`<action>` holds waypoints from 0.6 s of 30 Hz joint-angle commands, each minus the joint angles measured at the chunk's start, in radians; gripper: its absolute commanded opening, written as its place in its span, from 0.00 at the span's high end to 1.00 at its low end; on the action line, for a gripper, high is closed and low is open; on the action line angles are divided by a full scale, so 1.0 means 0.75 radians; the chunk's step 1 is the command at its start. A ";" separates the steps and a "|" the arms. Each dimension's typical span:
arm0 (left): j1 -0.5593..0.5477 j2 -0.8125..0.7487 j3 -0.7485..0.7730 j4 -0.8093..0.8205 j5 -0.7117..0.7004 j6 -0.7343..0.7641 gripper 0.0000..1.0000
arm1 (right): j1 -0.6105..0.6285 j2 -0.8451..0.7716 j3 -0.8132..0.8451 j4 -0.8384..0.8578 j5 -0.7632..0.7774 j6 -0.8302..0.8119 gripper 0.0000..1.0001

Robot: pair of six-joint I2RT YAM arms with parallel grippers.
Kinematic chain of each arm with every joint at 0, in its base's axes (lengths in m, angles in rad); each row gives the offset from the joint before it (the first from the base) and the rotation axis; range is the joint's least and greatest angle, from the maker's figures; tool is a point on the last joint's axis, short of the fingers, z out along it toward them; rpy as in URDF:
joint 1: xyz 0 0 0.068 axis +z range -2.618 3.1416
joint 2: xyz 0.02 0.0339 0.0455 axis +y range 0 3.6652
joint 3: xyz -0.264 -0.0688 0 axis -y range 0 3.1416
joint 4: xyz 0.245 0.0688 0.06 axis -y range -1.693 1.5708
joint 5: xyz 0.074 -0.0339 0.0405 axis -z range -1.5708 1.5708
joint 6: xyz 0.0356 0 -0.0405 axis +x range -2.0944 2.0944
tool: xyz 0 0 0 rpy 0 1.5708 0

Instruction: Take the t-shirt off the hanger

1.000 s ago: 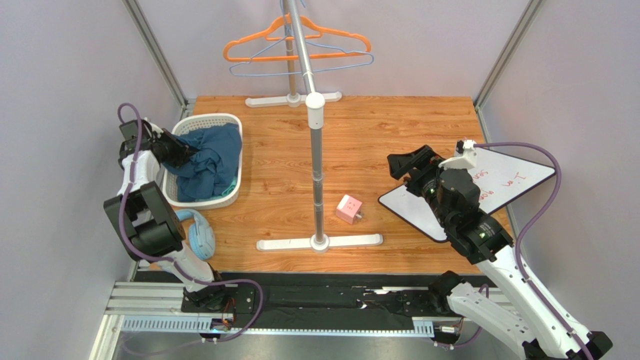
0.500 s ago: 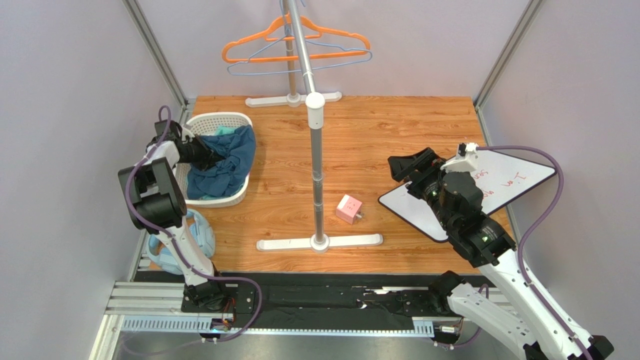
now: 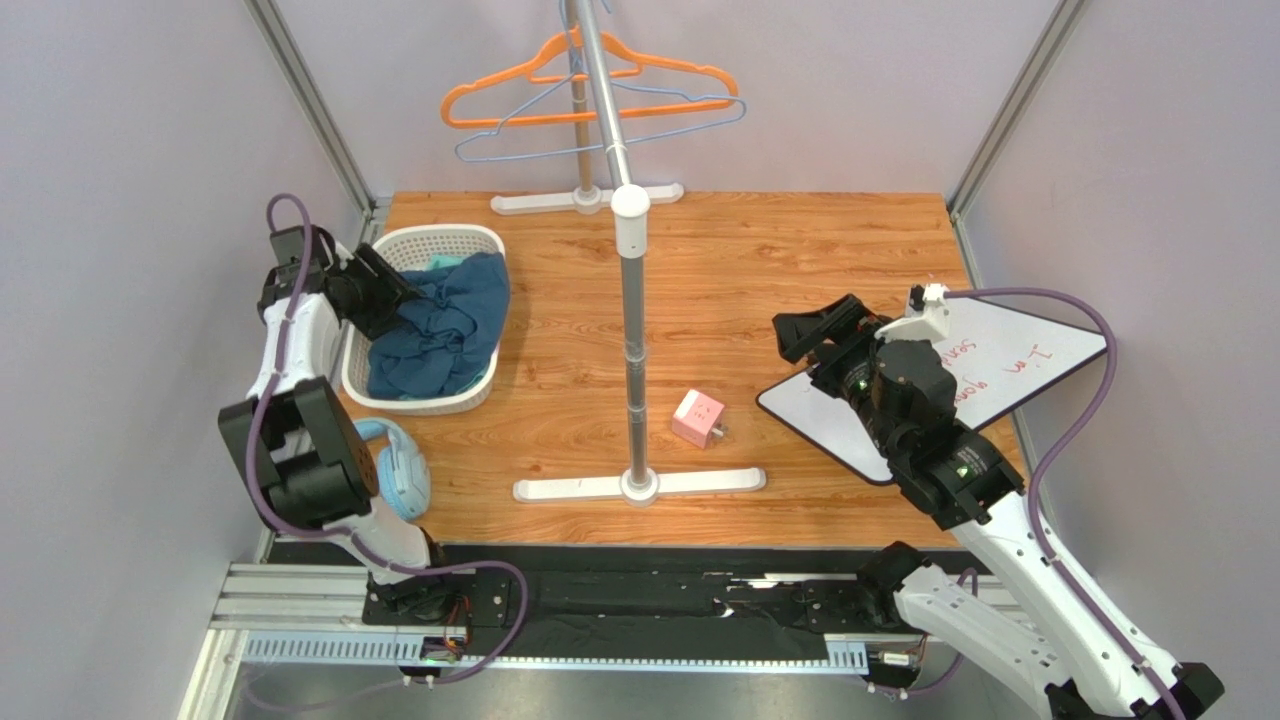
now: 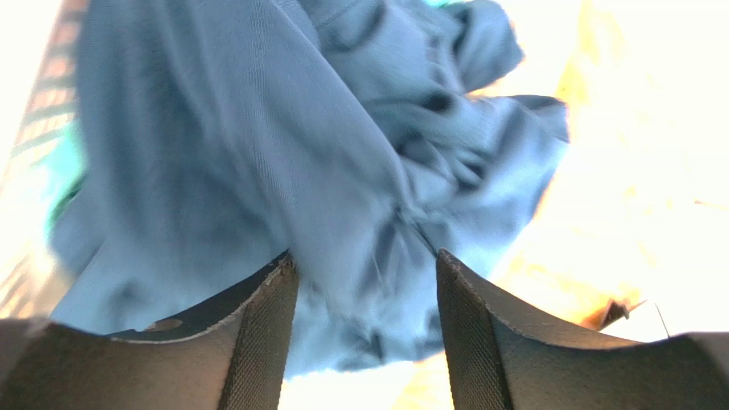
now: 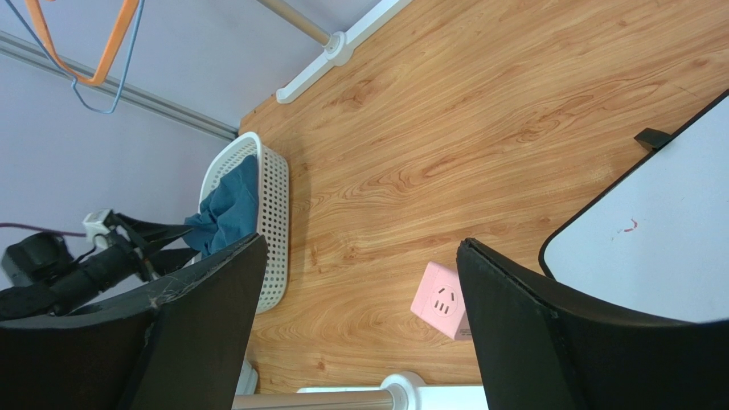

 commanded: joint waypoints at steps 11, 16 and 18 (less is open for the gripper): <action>-0.255 -0.521 -0.098 0.119 -0.206 0.129 0.25 | -0.001 0.067 -0.004 0.074 -0.020 -0.008 0.12; -0.500 -0.625 -0.112 0.146 -0.223 0.195 0.25 | -0.003 0.055 0.000 0.061 -0.065 -0.055 0.12; -0.580 -0.639 -0.116 0.164 -0.174 0.229 0.25 | -0.003 0.045 0.006 0.039 -0.102 -0.086 0.11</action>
